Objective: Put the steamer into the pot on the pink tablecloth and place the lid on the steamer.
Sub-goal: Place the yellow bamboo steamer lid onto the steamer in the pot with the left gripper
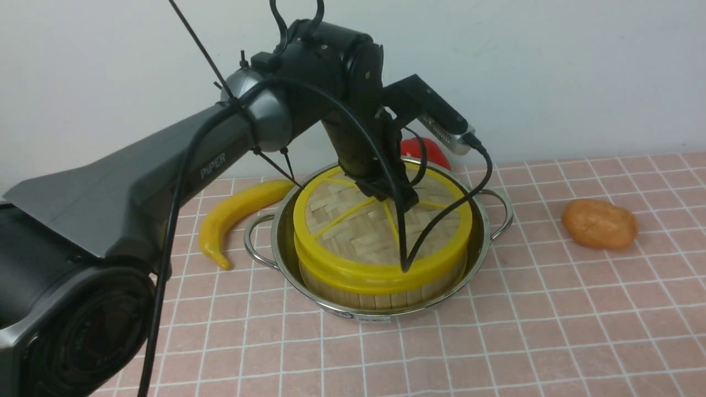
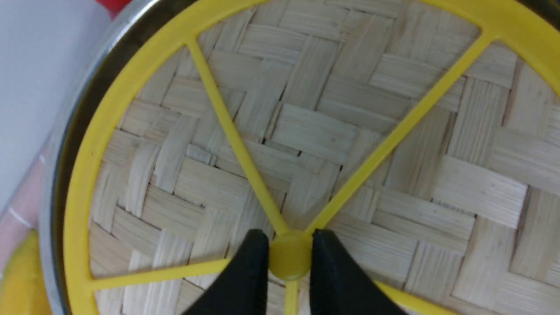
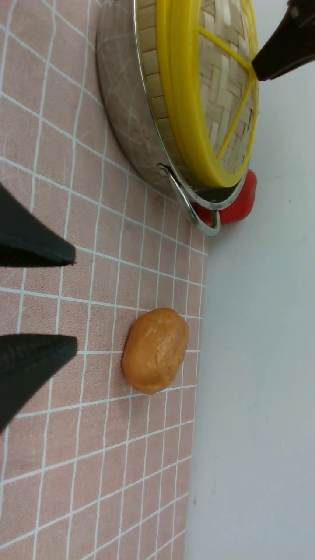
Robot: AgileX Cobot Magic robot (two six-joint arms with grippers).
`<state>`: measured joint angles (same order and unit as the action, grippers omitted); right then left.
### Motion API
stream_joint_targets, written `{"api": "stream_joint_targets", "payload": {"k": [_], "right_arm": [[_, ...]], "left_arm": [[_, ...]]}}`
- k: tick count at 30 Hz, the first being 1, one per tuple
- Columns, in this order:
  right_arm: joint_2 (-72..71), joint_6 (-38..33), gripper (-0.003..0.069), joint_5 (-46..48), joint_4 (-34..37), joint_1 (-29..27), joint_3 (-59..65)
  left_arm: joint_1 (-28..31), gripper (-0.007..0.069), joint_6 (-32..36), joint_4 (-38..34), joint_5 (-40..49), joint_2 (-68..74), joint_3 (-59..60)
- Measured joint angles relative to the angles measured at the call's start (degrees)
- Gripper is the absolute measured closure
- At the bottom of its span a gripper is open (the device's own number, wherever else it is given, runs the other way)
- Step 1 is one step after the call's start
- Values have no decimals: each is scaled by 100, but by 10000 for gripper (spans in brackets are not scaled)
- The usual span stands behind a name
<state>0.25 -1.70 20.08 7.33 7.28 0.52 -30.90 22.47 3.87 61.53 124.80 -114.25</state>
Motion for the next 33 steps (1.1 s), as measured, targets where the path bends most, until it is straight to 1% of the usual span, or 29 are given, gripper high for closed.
{"api": "stream_joint_targets", "payload": {"k": [5,13,23,24,26,27,29,30,31,33], "right_arm": [[0,0,417,0,0,0,0],[0,0,417,0,0,0,0],[0,0,417,0,0,0,0],[0,0,417,0,0,0,0],[0,0,417,0,0,0,0],[0,0,417,0,0,0,0],[0,0,417,0,0,0,0],[0,0,417,0,0,0,0],[0,0,417,0,0,0,0],[0,0,417,0,0,0,0]], "left_arm": [[83,512,-303,-58,99,0,0],[162,512,-379,-157,101,0,0],[168,512,-710,-152,106,0,0],[168,502,-734,-152,118,0,0],[179,465,-754,-97,133,0,0],[187,430,-759,-69,155,0,0],[198,321,-781,-18,223,0,-53],[198,293,-788,-5,267,0,-91],[198,231,-807,7,307,-24,-159],[198,176,-845,26,378,-95,-271]]}}
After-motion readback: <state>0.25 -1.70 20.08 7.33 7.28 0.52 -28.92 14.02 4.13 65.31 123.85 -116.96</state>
